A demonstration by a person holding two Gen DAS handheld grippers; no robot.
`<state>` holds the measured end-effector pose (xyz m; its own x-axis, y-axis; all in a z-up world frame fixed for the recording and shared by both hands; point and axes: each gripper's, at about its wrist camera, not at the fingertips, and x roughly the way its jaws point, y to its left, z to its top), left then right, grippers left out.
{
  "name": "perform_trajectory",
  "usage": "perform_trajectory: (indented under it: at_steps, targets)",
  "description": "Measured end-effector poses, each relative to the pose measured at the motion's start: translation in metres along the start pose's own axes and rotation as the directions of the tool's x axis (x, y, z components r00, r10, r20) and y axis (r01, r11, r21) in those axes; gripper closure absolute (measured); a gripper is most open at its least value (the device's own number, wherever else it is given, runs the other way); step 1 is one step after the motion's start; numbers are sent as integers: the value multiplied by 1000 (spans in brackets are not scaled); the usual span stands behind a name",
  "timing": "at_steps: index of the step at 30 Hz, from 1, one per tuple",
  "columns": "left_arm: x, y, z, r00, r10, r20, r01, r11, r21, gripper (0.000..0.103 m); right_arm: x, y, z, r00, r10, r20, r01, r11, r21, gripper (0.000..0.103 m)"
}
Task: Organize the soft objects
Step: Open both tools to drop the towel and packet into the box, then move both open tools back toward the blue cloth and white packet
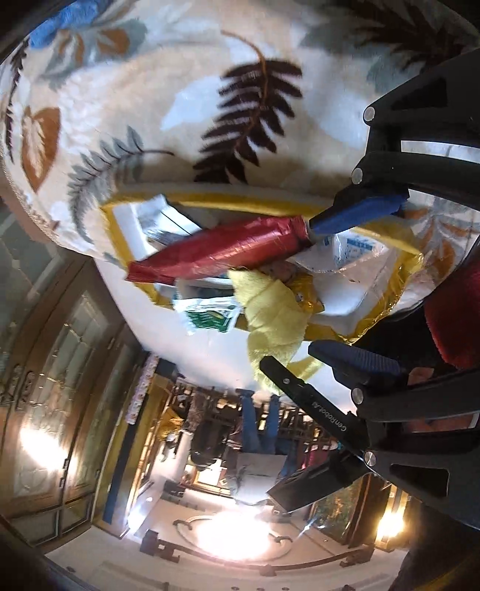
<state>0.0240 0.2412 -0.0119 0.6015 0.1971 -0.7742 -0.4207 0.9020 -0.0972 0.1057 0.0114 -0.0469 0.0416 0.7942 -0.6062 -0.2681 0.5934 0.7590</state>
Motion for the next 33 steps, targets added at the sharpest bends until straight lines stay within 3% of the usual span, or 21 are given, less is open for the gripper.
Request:
perform_trajectory:
  at_steps: [5, 8, 11, 26, 33]
  targets:
    - [-23, -7, 4, 997, 17, 70, -20, 999, 36, 45, -35, -13, 0, 998, 6, 66, -7, 1000, 24, 37]
    - [-36, -15, 9, 993, 18, 115, -26, 998, 65, 38, -57, -24, -2, 994, -10, 111, 6, 999, 37, 36]
    - [-44, -27, 11, 990, 6, 138, -20, 995, 100, 37, -78, -37, -5, 989, -18, 146, 7, 997, 71, 36]
    - [-53, -110, 1, 989, -102, 110, 73, 968, 239, 32, -177, -100, -18, 941, -109, 321, 42, 977, 208, 33]
    - [-40, -166, 4, 977, -213, 23, 198, 940, 277, 32, -211, -120, -16, 905, -164, 391, 55, 960, 275, 31]
